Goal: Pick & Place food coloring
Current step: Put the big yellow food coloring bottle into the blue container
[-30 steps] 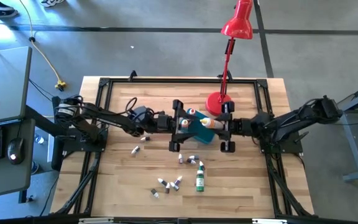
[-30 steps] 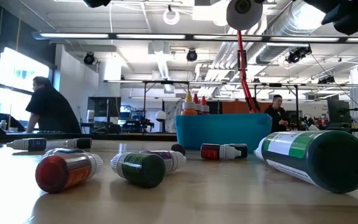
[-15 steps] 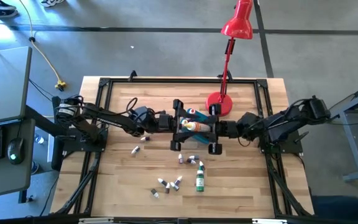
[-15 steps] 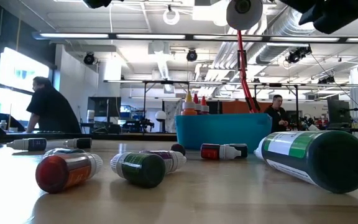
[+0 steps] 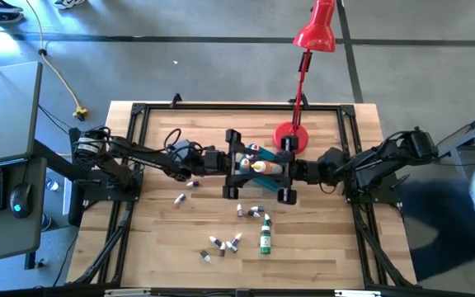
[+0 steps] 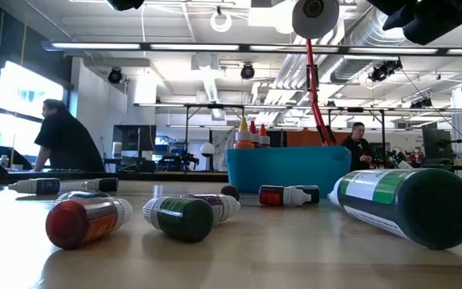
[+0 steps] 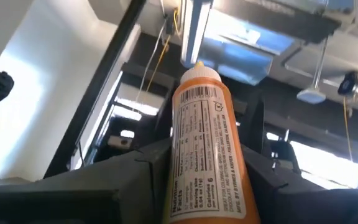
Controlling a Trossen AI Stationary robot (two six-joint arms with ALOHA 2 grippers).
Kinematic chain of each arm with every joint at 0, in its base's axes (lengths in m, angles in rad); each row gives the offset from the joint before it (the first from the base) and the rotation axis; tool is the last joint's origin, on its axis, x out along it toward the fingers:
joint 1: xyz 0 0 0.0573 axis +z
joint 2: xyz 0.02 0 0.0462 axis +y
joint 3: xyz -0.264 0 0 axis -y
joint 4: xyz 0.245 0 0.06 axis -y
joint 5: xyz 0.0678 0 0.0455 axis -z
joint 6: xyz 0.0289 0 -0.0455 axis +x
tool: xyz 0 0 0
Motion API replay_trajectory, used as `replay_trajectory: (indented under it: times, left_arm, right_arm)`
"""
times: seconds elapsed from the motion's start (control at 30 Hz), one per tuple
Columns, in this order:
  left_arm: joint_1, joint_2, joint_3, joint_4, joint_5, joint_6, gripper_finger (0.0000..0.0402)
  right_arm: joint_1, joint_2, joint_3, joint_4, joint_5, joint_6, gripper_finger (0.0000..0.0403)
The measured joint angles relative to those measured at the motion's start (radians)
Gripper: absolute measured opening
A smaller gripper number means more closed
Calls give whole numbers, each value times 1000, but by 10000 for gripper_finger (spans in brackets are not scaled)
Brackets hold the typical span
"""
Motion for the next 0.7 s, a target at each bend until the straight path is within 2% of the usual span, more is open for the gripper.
replay_trajectory:
  times: [0.2, 0.7]
  left_arm:
    - [0, -1, 0, 19, 40, 7, 243]
    - [0, -1, 1, 14, 97, 6, 243]
  right_arm:
    - [-1, 0, 0, 39, -54, -29, 129]
    - [-1, 0, 0, 9, -34, -15, 129]
